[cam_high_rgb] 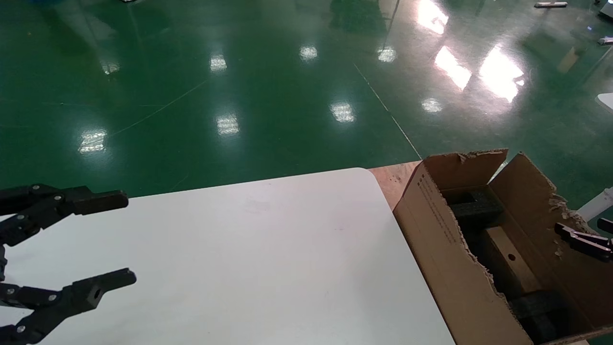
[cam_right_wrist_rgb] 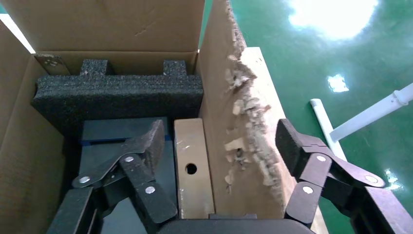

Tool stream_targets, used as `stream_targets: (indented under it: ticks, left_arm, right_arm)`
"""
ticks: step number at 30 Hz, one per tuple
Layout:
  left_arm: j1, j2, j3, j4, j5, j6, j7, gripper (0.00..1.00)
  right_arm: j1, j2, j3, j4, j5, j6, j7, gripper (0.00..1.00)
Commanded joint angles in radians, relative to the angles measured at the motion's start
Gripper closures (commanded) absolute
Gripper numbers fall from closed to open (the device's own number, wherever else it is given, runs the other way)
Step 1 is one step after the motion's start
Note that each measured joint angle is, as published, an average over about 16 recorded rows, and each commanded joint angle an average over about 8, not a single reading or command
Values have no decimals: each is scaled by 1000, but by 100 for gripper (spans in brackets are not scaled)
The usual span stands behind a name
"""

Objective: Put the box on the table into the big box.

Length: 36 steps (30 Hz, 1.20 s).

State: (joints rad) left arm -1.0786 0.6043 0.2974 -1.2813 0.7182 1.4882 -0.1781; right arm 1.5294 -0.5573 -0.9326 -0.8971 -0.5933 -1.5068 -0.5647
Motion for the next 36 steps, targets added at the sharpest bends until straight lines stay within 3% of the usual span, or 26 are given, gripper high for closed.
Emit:
stream_targets:
  ticks: [1,10,20,29,36]
  left_arm:
    - [0,0,0,0,0,0,0,0]
    - [0,0,0,0,0,0,0,0]
    - [-1,0,1,1,0,0,1,0]
    - [-1,0,1,1,0,0,1,0]
    - [0,0,1,1,0,0,1,0]
  right_arm:
    - [0,0,0,0,0,0,0,0]
    - [39,-17,0,24,4,-49,-9,0]
    - [206,-48,17,96,-65,-90,-40,0]
    - [371,-80,70,146,-162,-92,-149,0]
    - [412,-92,80,152,-179,-91,-167,0]
